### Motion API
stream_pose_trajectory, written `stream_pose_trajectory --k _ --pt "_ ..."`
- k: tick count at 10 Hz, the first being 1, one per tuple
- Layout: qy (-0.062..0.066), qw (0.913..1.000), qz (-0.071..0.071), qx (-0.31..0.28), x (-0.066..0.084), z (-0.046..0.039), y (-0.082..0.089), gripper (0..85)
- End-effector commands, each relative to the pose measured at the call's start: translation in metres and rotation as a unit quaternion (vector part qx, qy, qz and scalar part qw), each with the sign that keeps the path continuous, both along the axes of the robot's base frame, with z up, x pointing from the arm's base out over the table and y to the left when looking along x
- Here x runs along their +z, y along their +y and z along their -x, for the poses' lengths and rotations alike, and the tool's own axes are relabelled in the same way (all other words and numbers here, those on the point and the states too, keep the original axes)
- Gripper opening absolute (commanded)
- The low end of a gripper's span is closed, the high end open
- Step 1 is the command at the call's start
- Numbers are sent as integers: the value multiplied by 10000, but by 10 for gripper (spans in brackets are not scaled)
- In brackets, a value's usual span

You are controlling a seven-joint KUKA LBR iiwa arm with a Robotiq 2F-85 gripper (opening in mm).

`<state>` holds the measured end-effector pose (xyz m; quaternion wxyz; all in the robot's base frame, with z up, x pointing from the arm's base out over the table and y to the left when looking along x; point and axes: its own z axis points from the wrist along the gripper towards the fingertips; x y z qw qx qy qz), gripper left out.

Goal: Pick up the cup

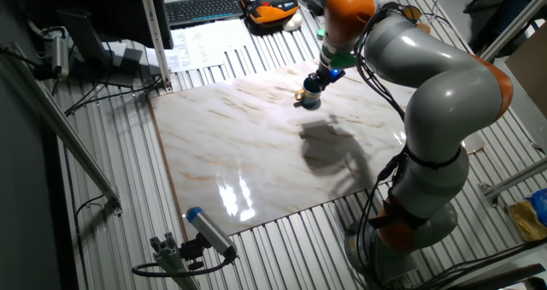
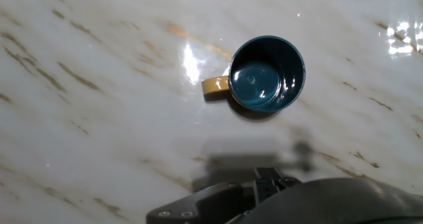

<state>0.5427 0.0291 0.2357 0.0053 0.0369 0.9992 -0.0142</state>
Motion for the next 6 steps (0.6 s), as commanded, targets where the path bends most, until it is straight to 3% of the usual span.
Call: stream_pose_trajectory --k 1,6 --pt "22 10000 -19 -19 15 -27 11 0" --pt "3 9999 -18 -165 -11 -147 142 0"
